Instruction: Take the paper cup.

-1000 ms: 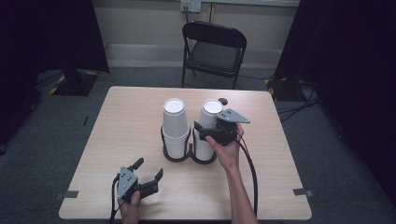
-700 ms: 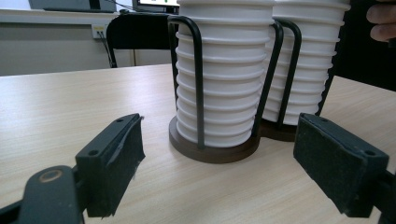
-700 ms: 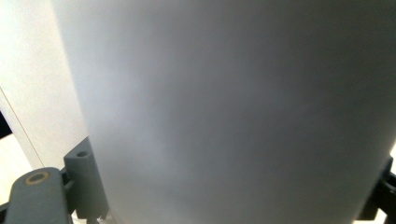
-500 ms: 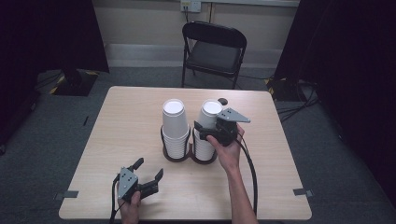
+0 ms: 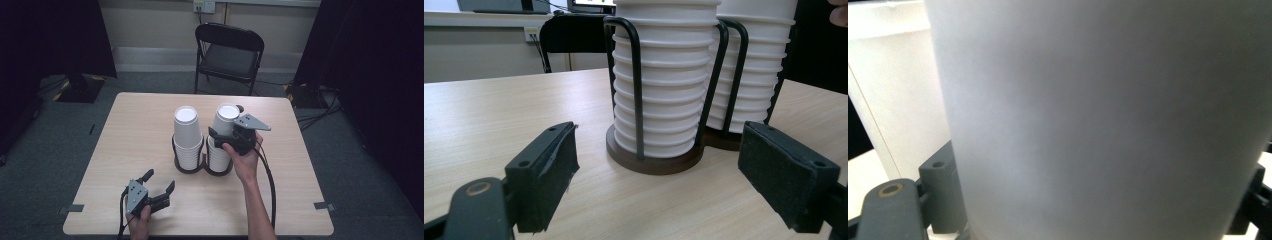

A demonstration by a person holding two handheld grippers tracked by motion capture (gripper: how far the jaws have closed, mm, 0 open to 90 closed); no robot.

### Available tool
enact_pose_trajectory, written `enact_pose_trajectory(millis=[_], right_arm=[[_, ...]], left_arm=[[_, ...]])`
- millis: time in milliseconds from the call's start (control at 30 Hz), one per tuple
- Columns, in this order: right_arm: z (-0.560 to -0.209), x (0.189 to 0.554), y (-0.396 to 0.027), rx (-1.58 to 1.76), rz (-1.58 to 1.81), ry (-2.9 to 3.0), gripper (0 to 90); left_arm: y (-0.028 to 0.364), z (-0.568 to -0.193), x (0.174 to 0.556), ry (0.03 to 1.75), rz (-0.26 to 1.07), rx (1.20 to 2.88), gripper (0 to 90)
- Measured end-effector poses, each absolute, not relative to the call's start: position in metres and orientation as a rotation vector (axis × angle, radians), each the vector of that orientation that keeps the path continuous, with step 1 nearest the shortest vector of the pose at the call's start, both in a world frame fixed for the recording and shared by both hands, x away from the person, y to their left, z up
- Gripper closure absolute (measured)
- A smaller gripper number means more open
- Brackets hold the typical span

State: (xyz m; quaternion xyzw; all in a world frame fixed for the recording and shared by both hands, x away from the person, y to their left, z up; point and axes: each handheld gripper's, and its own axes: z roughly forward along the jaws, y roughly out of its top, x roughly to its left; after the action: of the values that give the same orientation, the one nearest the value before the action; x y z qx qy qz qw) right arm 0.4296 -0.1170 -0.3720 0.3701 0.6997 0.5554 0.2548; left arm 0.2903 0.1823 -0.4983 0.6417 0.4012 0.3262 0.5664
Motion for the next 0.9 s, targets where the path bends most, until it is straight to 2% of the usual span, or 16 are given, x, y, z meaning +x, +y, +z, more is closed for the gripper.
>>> enact_pose_trajectory(millis=[900], right_arm=[[-0.344,0.427,-0.122,0.979,1.562,1.833,12.9]], left_arm=[[0.183,-0.498,0.292,0.961,0.754,1.508,16.1]])
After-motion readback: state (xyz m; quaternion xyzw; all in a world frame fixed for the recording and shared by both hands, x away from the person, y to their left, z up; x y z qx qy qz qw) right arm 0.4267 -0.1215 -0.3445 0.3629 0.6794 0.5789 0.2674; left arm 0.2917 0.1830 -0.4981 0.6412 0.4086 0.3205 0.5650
